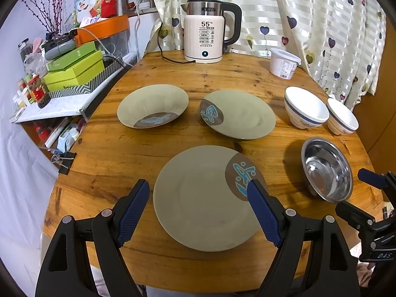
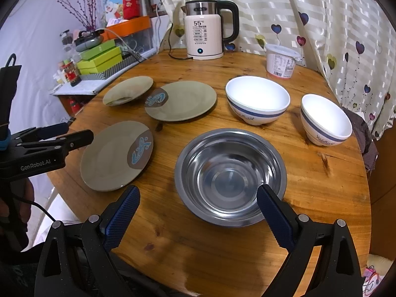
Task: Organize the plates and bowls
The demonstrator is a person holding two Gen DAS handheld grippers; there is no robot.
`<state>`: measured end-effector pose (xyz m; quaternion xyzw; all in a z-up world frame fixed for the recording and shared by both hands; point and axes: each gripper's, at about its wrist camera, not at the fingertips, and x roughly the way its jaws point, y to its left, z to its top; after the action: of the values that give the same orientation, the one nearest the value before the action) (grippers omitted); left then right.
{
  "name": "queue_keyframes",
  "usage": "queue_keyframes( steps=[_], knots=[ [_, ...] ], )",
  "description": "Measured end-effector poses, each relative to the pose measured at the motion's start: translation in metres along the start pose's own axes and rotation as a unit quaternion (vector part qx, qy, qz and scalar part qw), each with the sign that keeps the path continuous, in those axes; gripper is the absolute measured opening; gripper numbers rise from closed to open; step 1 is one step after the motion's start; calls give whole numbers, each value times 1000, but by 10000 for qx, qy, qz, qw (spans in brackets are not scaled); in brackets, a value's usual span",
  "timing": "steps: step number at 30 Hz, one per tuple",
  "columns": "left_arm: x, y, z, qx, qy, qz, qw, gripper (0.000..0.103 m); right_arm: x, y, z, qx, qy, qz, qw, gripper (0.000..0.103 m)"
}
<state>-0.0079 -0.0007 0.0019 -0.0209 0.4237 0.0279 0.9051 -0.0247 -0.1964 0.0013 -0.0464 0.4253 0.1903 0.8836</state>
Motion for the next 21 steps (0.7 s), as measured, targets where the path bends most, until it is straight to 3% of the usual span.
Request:
queue_keyframes(
  steps=[21],
  knots=[
    [3, 3, -3, 2, 57, 56, 10000, 81, 5, 2, -2, -14, 72, 30, 10000, 96]
  ],
)
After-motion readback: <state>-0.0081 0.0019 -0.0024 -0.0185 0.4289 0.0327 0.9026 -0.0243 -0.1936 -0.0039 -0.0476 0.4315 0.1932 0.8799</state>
